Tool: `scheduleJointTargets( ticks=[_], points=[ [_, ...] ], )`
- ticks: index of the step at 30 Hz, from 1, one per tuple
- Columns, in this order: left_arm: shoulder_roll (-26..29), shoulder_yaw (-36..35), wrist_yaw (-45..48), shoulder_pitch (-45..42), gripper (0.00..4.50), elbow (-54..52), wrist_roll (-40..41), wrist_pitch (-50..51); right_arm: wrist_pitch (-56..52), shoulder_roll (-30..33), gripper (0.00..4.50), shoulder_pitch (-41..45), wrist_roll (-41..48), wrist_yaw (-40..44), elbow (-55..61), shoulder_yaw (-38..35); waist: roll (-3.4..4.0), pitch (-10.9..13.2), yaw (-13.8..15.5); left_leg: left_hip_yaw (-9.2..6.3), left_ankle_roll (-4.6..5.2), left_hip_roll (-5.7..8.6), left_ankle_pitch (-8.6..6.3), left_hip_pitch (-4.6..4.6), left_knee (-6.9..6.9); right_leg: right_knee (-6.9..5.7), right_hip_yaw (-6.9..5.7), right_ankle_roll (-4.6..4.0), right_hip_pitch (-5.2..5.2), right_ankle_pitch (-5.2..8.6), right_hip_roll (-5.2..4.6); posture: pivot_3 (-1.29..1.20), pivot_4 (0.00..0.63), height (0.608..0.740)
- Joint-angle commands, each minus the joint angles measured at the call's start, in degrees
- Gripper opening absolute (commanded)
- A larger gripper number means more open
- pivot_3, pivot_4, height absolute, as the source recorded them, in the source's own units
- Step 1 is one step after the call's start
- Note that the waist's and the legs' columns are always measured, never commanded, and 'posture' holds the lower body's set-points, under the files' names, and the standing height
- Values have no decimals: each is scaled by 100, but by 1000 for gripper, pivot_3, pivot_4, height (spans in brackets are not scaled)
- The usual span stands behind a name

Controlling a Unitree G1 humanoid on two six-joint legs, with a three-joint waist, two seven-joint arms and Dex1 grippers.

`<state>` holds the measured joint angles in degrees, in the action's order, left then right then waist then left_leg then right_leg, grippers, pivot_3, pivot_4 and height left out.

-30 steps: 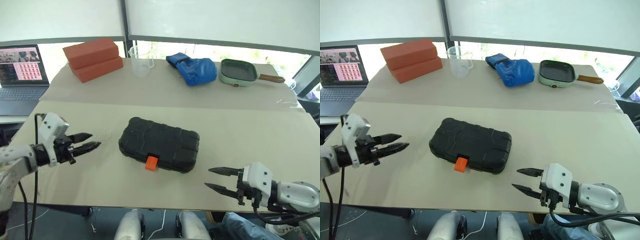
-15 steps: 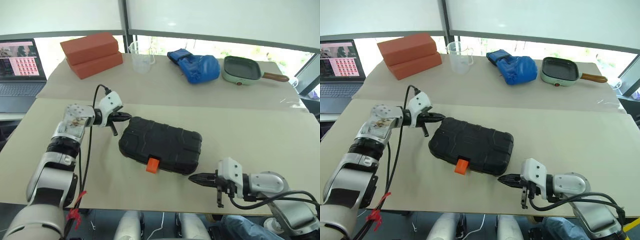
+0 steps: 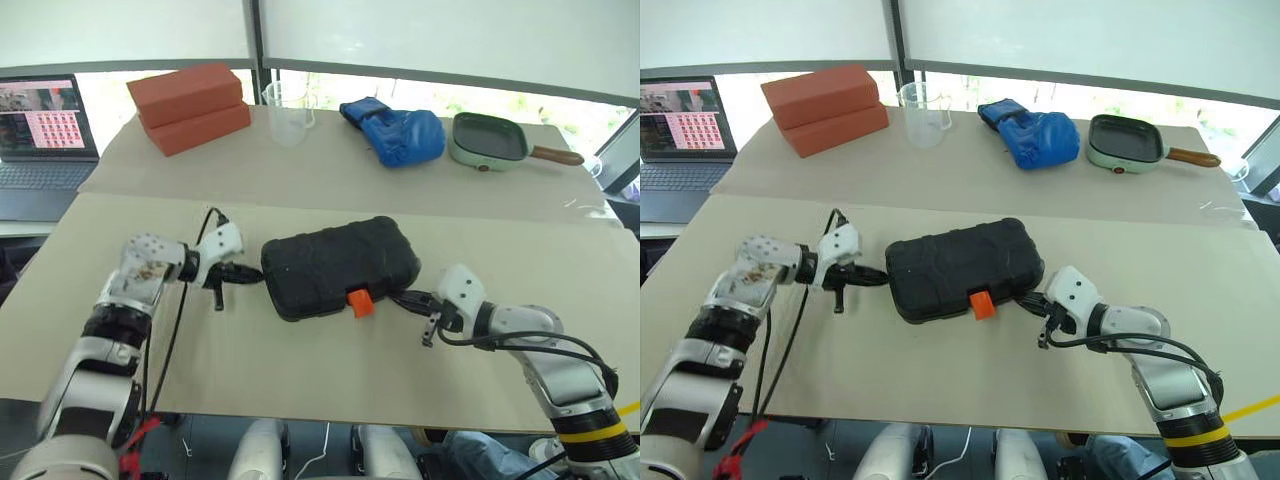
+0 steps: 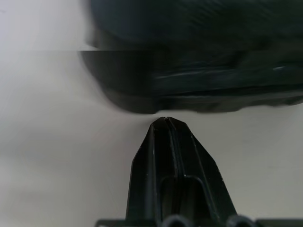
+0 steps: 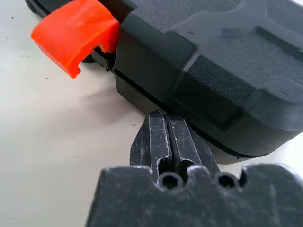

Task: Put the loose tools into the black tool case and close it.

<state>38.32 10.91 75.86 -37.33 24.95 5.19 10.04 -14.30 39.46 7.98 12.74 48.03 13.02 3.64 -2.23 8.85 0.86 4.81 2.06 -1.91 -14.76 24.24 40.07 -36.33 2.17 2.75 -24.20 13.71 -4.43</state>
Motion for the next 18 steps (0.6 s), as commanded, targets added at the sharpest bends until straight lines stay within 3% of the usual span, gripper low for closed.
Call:
scheduleJointTargets(
  ticks=[1, 4, 8, 10, 18],
  points=[
    [152, -341, -137, -219, 29, -695, 263, 416, -168, 262, 0, -205, 455, 292, 504, -447, 0, 0, 10, -1, 0, 0, 0, 1, 4, -1, 0, 0, 0, 0, 0, 0, 150, 738],
    [288, -468, -12, -601, 29, -874, 447, 838, -371, 445, 0, -422, 791, 487, 818, -685, -1, 0, 27, -9, 1, 1, -1, 2, 8, -2, -2, 0, 2, 0, 2, 0, 150, 738],
    [820, -380, 1023, -1112, 29, -1392, 990, 1774, -605, 725, 0, -764, 1205, 802, 1311, -936, 1, -1, 5, -13, 4, 2, -2, 4, 14, -1, -4, 2, 5, 0, 2, 0, 150, 738],
    [807, -348, 1362, -1384, 29, -1754, 1334, 1952, -808, 812, 0, -889, 1574, 935, 1642, -1062, 1, 0, -16, -15, 6, 0, -3, 3, 12, -2, -1, 2, 3, 0, 3, 0, 150, 738],
    [-521, 470, -17, -1424, 29, -1060, 273, 861, -1092, 485, 0, -288, 1471, 526, 1691, -574, 7, -4, -28, -30, 7, 7, -4, -16, 31, -31, 13, 5, 16, -1, 4, 0, 150, 738]
  ],
)
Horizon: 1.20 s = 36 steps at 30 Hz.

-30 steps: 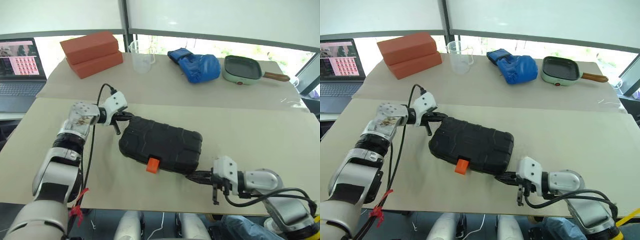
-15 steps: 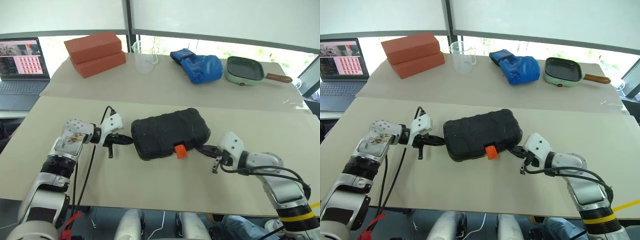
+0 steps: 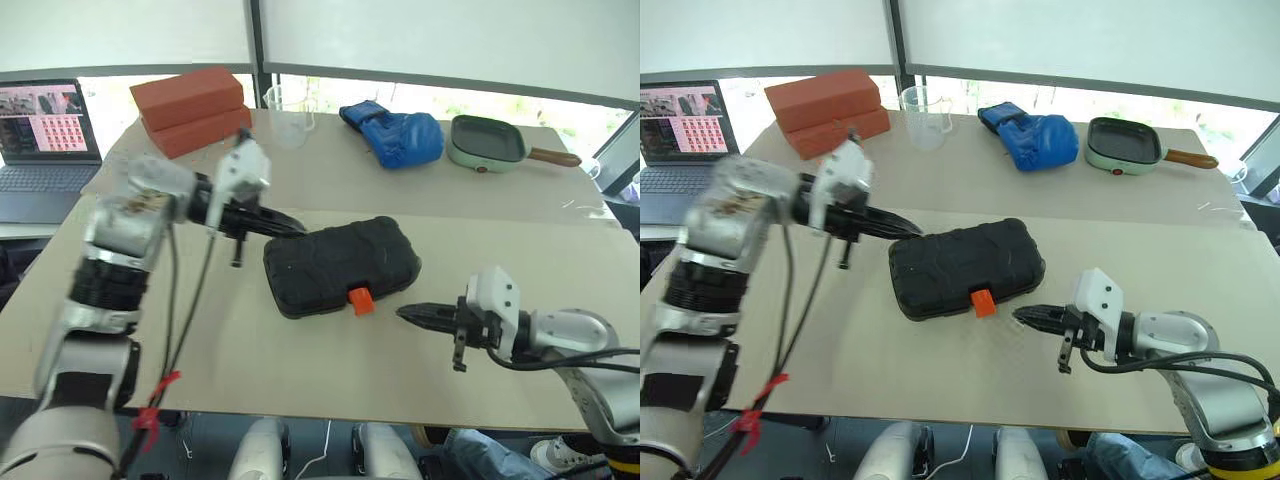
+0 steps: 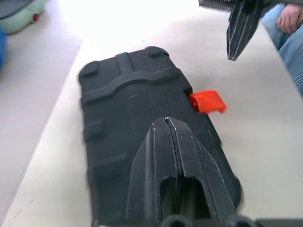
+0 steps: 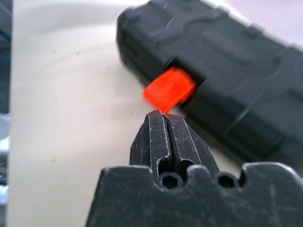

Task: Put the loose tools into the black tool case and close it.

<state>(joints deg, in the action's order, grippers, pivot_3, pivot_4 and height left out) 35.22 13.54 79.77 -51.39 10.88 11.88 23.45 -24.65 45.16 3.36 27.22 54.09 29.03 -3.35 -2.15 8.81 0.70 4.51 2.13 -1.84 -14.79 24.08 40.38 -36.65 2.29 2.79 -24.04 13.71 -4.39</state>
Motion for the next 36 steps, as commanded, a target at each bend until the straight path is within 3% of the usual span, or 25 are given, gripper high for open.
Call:
scheduleJointTargets(
  ticks=[1, 6, 15, 24, 28, 33, 36],
  points=[
    [-348, 303, -566, -2, 29, 532, -548, -656, -67, -148, 0, 287, -21, -117, 45, 226, -1, 1, -21, 1, -1, -1, 1, 5, 0, -5, 5, -1, -12, 0, 4, 0, 150, 738],
    [-529, 722, -975, 264, 29, 1268, -1207, -1493, -43, -555, 0, 875, -409, -342, -400, 819, -1, 0, -41, 2, -1, -1, 1, 8, 0, -9, 9, -2, -19, 0, 4, 0, 150, 738],
    [-473, 613, -933, 584, 29, 804, -1070, -1175, 135, -902, 0, 1057, -1059, -499, -953, 1420, 1, -7, -28, 12, -1, -3, 1, -5, 2, -13, 9, -2, -6, 0, 1, 0, 150, 738],
    [-527, 574, -946, 572, 29, 623, -1067, -1049, 276, -1242, 0, 995, -1437, -719, -1156, 1572, 2, -7, -28, 13, -1, -4, 1, -6, 2, -17, 10, -2, -7, 1, 2, 0, 150, 738],
    [-580, 617, -943, 540, 29, 593, -1088, -1090, 192, -1278, 0, 915, -1469, -786, -966, 1455, 1, -7, -29, 13, -3, -3, 2, -7, 3, -22, 10, -2, -8, 1, 2, 0, 150, 738],
    [-624, 586, -963, 489, 29, 635, -1080, -1129, -640, -965, 0, 704, -283, -478, 113, 605, 1, -7, 2, 10, -3, -1, 2, -4, 3, -21, 10, -2, -9, 1, -2, 0, 150, 738],
    [-658, 589, -987, 457, 29, 720, -1107, -1202, -956, -916, 0, 805, -37, -655, 243, 386, -2, -10, 4, 3, -3, -4, 2, -8, 4, -19, 7, -2, -1, 0, 0, 0, 150, 738]
  ],
)
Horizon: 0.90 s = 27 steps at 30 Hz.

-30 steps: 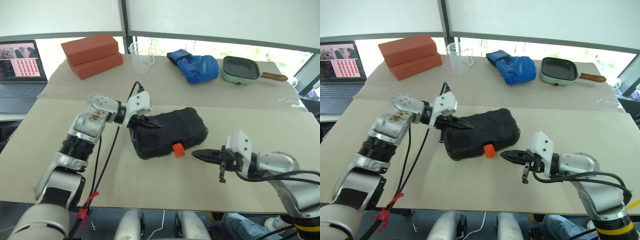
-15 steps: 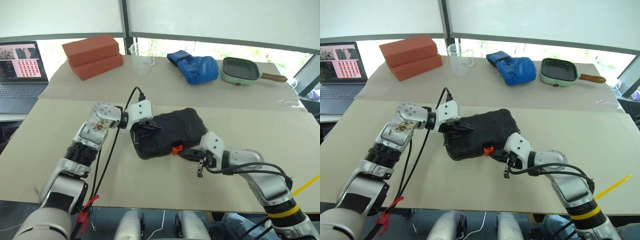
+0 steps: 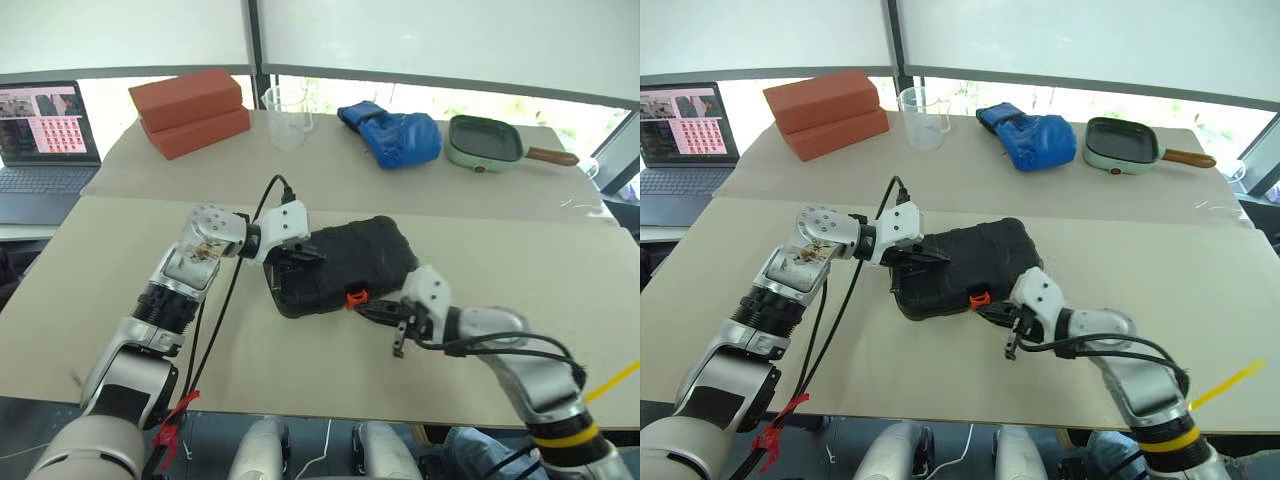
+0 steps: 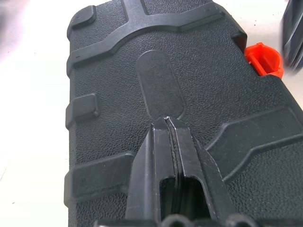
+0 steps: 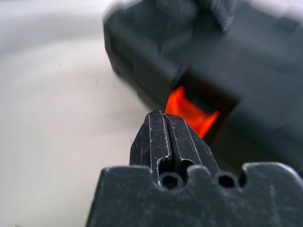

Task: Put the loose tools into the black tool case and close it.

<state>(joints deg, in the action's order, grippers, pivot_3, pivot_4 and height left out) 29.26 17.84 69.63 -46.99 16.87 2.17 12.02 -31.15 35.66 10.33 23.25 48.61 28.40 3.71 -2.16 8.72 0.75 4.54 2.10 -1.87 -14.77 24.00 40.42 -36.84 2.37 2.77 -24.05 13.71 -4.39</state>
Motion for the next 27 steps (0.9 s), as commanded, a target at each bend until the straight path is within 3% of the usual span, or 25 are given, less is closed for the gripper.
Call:
scheduleJointTargets(
  ticks=[1, 9, 27],
  points=[
    [-84, 165, 16, 6, 29, 141, -143, -80, -281, 55, 0, 126, 293, -126, 238, -284, -1, -2, 1, 0, 0, -1, 0, -4, 0, 1, 0, 0, 3, 0, 1, 0, 150, 738],
    [-199, 219, -1, -18, 29, 177, -185, -203, 87, 171, 0, -34, -185, -21, -4, 204, -1, -2, 31, 8, 1, 4, 0, -4, 0, 1, 0, 0, 4, 1, -2, 0, 150, 738],
    [-238, 301, 76, -53, 29, 190, -227, -218, 358, -392, 0, 186, -517, -370, -756, 521, -2, -2, -10, 7, 1, 1, 0, -3, 0, 2, 1, 0, 1, 1, 1, 0, 150, 738]
  ],
)
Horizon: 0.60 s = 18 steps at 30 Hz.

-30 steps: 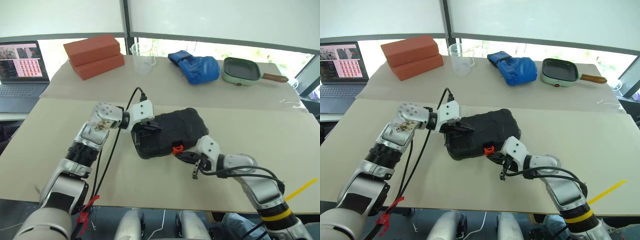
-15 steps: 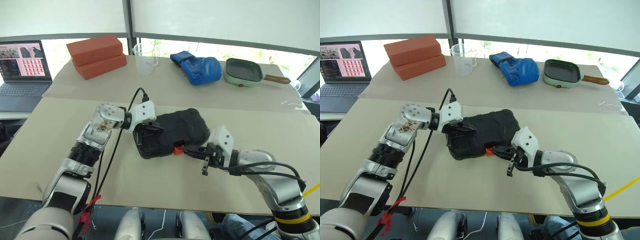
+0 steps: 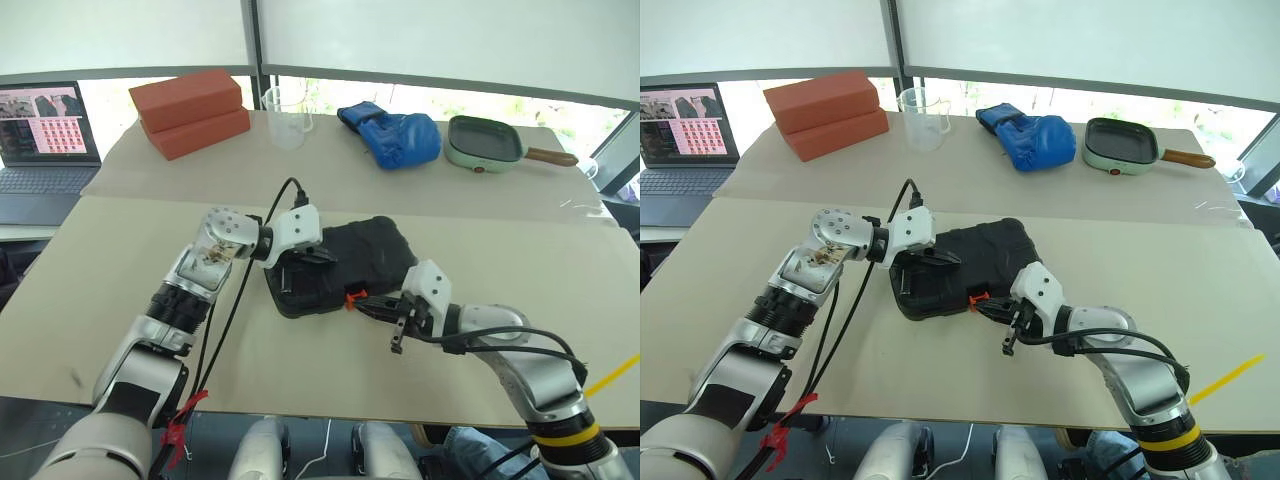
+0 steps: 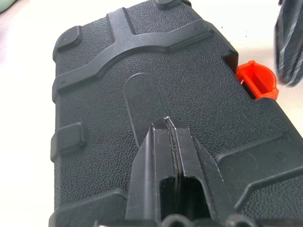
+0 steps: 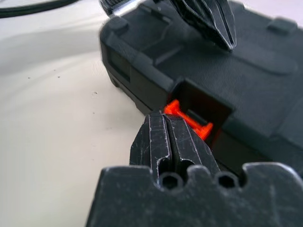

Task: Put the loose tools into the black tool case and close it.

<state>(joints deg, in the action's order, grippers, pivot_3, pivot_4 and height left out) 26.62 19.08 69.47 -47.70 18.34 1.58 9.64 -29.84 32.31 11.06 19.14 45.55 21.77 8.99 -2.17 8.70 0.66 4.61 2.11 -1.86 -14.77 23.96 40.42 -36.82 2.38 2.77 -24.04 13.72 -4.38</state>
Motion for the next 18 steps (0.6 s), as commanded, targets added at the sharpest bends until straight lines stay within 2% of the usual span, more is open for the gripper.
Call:
scheduleJointTargets(
  ticks=[1, 6, 11, 18],
  points=[
    [28, 180, 97, 19, 29, 32, -166, 26, 253, -68, 0, 112, -128, -55, -129, 0, 0, 0, -2, 1, 0, 0, 0, 0, 0, 0, 0, 0, 0, 0, 0, 0, 150, 738],
    [26, 184, 110, 26, 29, 14, -161, 36, -28, 1, 0, -56, 548, 173, 464, -421, 0, 0, 0, 0, 0, 0, 0, 0, 0, -1, 0, 0, -1, 0, 0, 0, 150, 738],
    [6, 193, 108, 30, 29, 41, -167, 11, -353, -81, 0, 168, 934, -126, 584, -798, 0, 0, -1, -6, 0, -2, 0, 0, 0, -1, 0, 0, 0, 0, 0, 0, 150, 738],
    [-59, 216, 95, -28, 29, 99, -177, -4, -311, -138, 0, 396, 525, -295, 186, -376, 0, 0, 3, -3, 0, -1, 0, 0, 0, 1, 0, 0, 0, 0, 0, 0, 150, 738]
  ],
)
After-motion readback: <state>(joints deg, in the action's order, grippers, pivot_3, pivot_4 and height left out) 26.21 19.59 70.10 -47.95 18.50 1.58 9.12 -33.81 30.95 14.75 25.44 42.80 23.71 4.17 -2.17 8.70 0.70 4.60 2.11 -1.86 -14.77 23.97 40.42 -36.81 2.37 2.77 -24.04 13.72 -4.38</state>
